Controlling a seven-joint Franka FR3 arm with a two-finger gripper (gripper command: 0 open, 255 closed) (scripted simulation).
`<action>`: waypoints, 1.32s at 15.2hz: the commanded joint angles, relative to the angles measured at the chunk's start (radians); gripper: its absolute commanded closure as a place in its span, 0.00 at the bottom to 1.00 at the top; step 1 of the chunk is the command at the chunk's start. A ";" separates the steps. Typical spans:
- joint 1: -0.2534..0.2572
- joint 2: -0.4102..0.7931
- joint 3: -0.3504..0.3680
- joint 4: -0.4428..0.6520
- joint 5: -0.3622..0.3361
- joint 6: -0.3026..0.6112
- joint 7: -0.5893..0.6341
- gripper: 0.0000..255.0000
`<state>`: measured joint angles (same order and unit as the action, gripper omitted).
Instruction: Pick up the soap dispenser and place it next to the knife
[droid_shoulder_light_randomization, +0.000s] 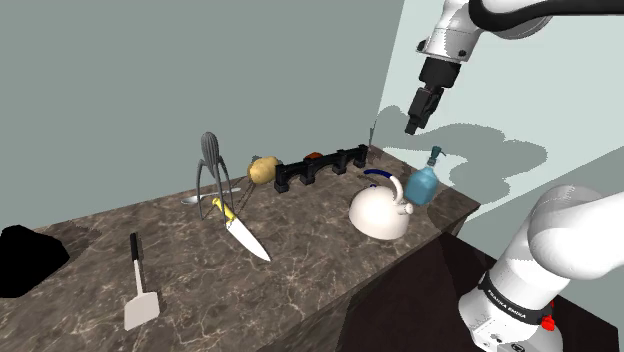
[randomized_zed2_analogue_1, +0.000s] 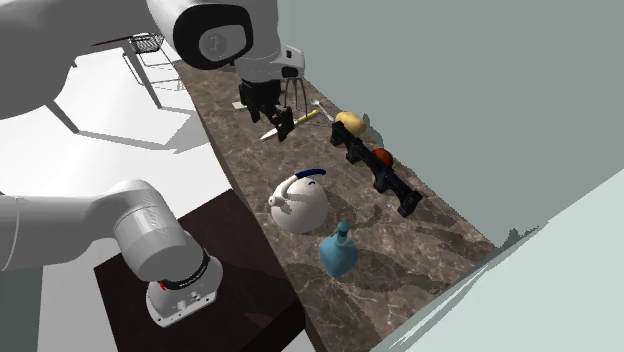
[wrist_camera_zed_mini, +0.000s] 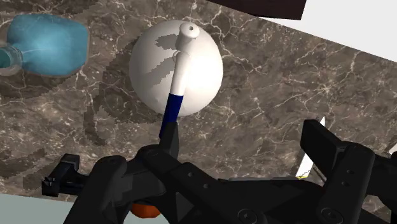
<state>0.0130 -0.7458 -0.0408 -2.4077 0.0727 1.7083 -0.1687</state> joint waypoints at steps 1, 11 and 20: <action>0.000 0.000 0.000 0.000 0.000 0.000 0.000 0.00; -0.092 0.077 -0.220 -0.041 -0.107 0.106 -0.226 0.00; -0.139 0.256 -0.429 0.019 -0.147 0.215 -0.440 0.00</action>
<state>-0.1213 -0.5186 -0.4402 -2.3928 -0.0718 1.9002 -0.5777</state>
